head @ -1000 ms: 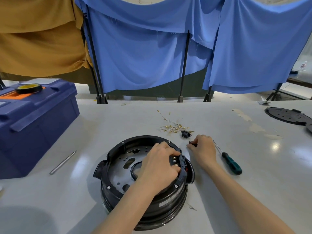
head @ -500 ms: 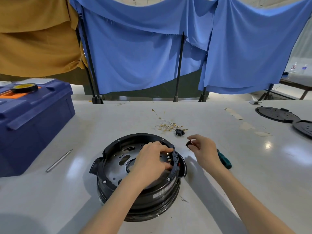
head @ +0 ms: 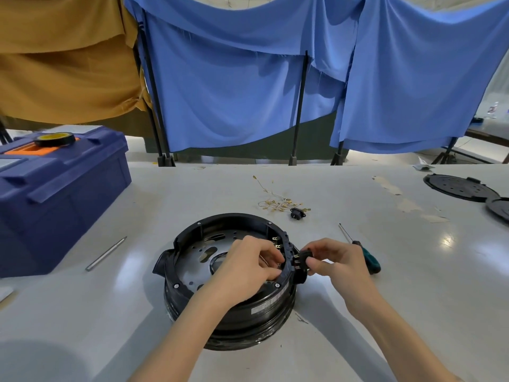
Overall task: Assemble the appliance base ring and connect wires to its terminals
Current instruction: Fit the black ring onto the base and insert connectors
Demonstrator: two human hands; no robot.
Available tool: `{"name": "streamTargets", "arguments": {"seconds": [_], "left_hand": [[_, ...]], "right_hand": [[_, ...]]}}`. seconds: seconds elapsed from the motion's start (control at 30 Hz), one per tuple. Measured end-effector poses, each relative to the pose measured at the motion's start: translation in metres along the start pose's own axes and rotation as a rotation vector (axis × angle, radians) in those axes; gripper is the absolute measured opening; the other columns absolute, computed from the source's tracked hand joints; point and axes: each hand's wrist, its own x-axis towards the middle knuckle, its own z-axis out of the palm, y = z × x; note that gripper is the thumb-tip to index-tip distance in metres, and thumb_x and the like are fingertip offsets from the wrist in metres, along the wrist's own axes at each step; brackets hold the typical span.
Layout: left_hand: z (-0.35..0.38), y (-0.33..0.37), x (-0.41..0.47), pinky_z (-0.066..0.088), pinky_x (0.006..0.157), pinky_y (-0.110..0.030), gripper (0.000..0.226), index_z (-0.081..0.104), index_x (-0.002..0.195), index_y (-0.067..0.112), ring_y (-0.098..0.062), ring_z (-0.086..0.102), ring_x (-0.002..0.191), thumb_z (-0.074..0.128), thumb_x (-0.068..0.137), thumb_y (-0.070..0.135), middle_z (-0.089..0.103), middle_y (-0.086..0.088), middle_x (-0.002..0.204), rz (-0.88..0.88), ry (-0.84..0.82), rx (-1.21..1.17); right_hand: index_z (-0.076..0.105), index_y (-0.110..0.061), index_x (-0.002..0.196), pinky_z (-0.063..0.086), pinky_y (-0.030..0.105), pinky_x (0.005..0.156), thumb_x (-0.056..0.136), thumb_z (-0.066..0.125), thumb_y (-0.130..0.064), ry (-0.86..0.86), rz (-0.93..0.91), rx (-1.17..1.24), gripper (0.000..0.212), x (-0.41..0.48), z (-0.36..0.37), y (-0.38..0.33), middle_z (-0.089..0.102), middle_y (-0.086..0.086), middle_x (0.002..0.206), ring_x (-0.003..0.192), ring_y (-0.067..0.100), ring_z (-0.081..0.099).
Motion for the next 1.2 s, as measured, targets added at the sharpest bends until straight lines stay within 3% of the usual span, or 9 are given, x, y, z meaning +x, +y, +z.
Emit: {"name": "streamTargets", "arguments": {"seconds": [0.33,0.43,0.57,0.9,1.2], "left_hand": [[0.006,-0.008,0.004,0.055,0.078,-0.024,0.017,0.074,0.097,0.023,-0.005,0.067,0.081,0.071,0.084,0.012,0.072,0.007,0.085,-0.001,-0.056,-0.041],[0.006,-0.008,0.005,0.056,0.081,-0.026,0.018,0.075,0.1,0.02,-0.004,0.068,0.082,0.071,0.084,0.013,0.073,0.006,0.087,0.0,-0.058,-0.046],[0.006,-0.007,0.005,0.056,0.083,-0.026,0.02,0.075,0.103,0.018,-0.004,0.068,0.083,0.071,0.085,0.014,0.074,0.005,0.09,-0.001,-0.06,-0.049],[0.006,-0.007,0.004,0.057,0.081,-0.026,0.018,0.075,0.102,0.019,-0.003,0.068,0.082,0.072,0.084,0.016,0.073,0.005,0.089,0.002,-0.049,-0.041],[0.006,-0.006,0.003,0.057,0.078,-0.03,0.01,0.076,0.09,0.022,-0.004,0.067,0.075,0.075,0.08,0.019,0.072,0.006,0.079,-0.005,0.004,-0.011]], "right_hand": [[0.075,-0.019,0.066,0.047,0.016,0.058,0.068,0.068,0.02,-0.006,0.004,0.06,0.039,-0.001,-0.001,0.018,0.064,0.005,0.065,0.061,0.012,0.063],[0.074,-0.018,0.066,0.045,0.015,0.056,0.065,0.072,0.015,-0.047,-0.009,0.057,0.034,-0.003,0.001,0.019,0.061,0.001,0.062,0.056,0.011,0.06],[0.075,-0.016,0.067,0.048,0.018,0.059,0.065,0.07,0.02,-0.058,-0.023,0.04,0.036,-0.003,0.003,0.02,0.058,0.002,0.063,0.058,0.017,0.06],[0.076,-0.018,0.068,0.051,0.023,0.065,0.06,0.075,0.017,-0.088,-0.005,0.001,0.036,-0.004,0.004,0.018,0.06,-0.003,0.059,0.06,0.017,0.058],[0.07,-0.018,0.065,0.051,0.021,0.06,0.056,0.082,0.013,-0.022,-0.006,-0.008,0.034,-0.008,0.01,0.014,0.064,-0.003,0.061,0.055,0.013,0.059]]}}
